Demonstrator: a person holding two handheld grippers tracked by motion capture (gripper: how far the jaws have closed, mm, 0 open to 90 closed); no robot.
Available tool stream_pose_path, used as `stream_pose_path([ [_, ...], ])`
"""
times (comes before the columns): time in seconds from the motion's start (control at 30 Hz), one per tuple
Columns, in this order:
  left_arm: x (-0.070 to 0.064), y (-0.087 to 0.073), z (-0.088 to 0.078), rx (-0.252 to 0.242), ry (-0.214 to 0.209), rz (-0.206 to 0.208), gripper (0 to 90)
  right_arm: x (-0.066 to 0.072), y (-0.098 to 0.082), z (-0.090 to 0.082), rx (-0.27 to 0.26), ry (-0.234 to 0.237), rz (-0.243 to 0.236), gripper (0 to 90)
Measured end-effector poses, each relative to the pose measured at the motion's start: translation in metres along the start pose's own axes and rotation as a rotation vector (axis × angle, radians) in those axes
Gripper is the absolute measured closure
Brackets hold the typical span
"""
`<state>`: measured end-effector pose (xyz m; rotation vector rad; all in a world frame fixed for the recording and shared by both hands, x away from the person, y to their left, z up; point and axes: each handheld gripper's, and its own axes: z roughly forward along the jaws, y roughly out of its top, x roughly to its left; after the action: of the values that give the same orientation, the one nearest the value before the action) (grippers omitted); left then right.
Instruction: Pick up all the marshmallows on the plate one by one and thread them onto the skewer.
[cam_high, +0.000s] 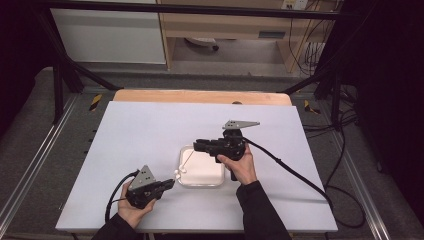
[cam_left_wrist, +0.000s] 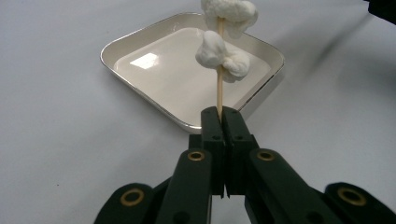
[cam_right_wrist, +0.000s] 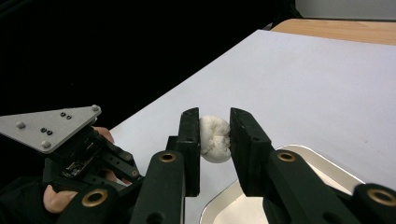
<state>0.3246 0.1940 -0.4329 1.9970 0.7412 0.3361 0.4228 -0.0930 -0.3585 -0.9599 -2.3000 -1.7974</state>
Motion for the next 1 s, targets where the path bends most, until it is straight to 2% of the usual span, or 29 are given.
stream_pose_path([
  [0.5, -0.001, -0.001, 0.001, 0.027, 0.009, 0.014, 89.1, 0.001, -0.007, 0.005, 0.037, 0.022, 0.003, 78.1],
  [1.0, -0.001, -0.001, 0.000, 0.025, 0.009, 0.004, 89.2, 0.005, -0.015, 0.012, 0.024, 0.033, 0.002, 78.8],
])
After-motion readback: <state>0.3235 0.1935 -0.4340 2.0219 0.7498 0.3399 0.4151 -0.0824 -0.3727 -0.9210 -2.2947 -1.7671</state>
